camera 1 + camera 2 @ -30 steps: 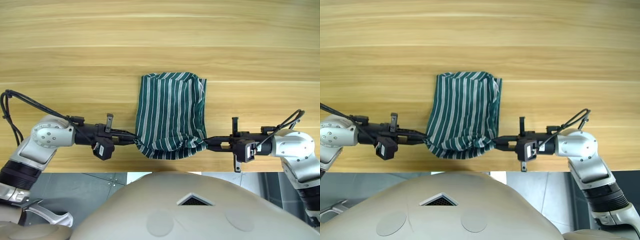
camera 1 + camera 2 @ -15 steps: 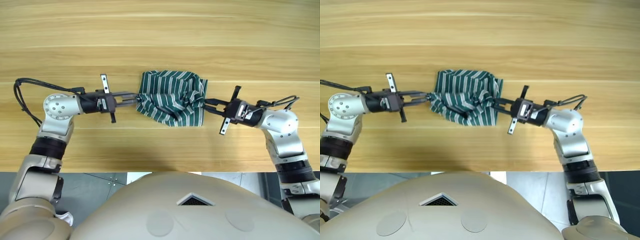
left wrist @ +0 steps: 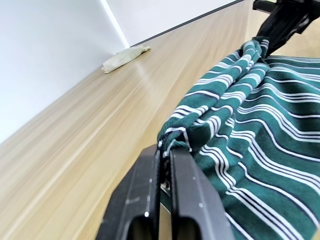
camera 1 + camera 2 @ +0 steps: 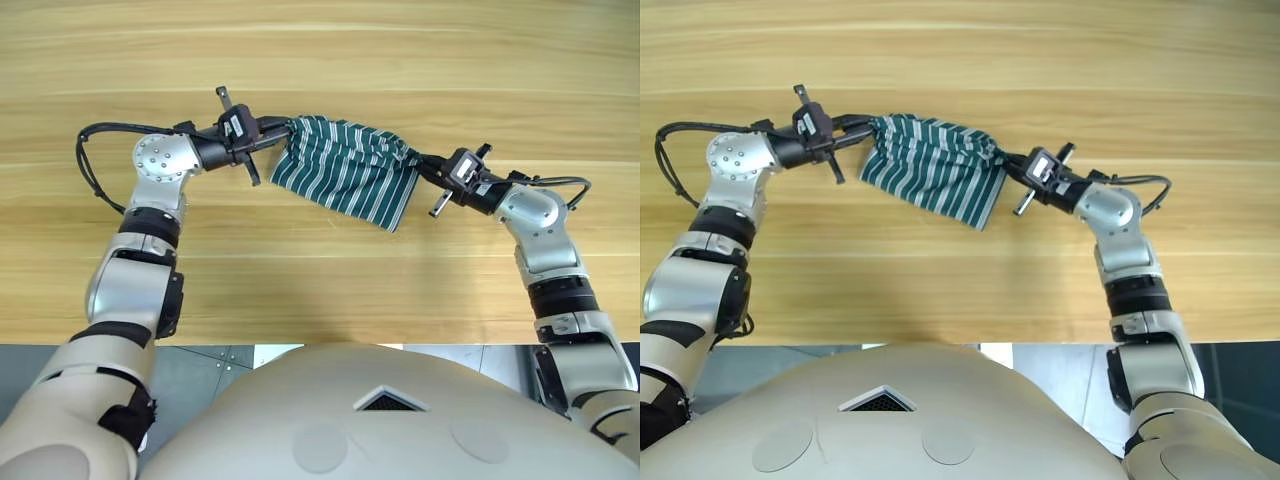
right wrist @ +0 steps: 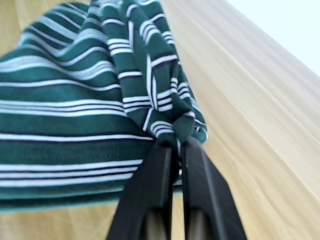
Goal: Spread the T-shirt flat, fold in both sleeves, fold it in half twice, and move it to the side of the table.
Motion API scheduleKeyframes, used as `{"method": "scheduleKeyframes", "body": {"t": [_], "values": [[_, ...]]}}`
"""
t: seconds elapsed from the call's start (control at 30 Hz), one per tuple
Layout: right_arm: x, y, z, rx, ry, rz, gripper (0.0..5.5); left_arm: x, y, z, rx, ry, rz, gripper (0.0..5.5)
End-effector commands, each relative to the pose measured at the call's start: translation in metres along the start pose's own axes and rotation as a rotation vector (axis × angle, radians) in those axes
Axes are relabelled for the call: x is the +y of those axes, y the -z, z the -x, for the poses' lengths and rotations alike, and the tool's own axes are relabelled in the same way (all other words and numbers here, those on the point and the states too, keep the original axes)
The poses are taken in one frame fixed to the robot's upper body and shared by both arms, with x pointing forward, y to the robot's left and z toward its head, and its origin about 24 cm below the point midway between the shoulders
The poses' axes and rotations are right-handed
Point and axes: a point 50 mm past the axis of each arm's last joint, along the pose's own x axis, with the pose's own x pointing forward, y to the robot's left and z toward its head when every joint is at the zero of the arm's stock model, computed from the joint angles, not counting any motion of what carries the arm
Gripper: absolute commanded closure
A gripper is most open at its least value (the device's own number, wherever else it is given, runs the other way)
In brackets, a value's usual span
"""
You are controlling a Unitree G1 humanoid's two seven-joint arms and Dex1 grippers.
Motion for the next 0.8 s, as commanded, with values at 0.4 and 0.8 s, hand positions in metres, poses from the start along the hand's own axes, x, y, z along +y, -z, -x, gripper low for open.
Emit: {"method": "scheduleKeyframes", "body": {"t": [0.4,0.8], "values": [[0.01,0.023,-0.027,0.098,0.003,-0.04,4.91,-0.011,0.031,-0.046,0.506,-0.14,0.136,5.4],[-0.067,0.002,-0.016,-0.392,0.381,-0.792,2.84,0.015,0.0,-0.069,0.291,-0.338,0.625,3.34]]}}
